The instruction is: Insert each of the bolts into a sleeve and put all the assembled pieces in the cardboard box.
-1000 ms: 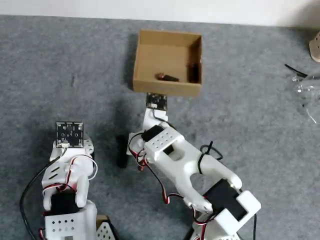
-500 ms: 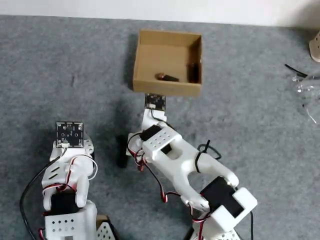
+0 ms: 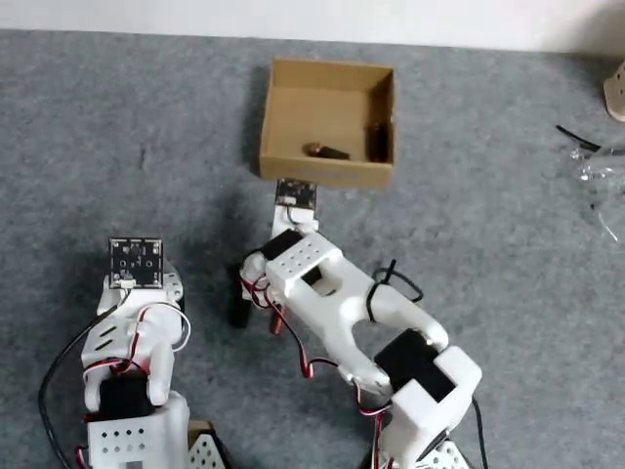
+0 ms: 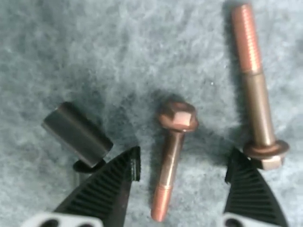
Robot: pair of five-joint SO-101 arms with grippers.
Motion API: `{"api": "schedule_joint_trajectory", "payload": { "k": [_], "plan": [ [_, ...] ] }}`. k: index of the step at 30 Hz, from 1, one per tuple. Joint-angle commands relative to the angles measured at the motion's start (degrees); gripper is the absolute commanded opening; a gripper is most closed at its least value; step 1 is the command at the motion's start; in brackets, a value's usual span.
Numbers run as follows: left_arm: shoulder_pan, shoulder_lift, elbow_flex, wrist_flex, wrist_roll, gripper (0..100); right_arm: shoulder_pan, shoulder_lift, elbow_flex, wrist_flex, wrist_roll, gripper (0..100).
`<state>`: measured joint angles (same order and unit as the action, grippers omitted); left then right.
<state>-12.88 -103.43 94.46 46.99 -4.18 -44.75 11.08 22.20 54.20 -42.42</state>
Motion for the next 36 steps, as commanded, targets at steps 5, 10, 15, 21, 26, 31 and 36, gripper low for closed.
{"api": "schedule_joint_trajectory", "payload": {
  "k": [5,10,15,21,26,31,36],
  "plan": [
    [-0.6,-0.6,-2.4,-1.1,0.5,1,1.3,0.1,-0.8,1.2,-0.2,14.8],
    [-0.6,-0.6,-2.4,-1.1,0.4,1,1.8,0.1,-0.9,1.2,-0.1,0.9],
    [-0.6,-0.6,-2.3,-1.1,0.4,1,4.6,-0.2,-0.9,1.5,-0.1,0.3],
    [-0.6,-0.6,-2.3,-1.1,0.4,1,6.8,-5.1,-2.9,4.1,5.2,0.3],
    [-0.6,-0.6,-2.3,-1.1,0.4,1,6.8,-15.9,-3.4,4.1,8.0,0.3],
    [-0.6,-0.6,-2.2,-1.1,0.4,1,6.9,-26.9,-2.7,4.5,14.2,0.3],
    [-0.6,-0.6,-2.2,-1.1,0.4,1,9.2,-35.8,1.8,5.6,21.5,0.3]
  ]
}}
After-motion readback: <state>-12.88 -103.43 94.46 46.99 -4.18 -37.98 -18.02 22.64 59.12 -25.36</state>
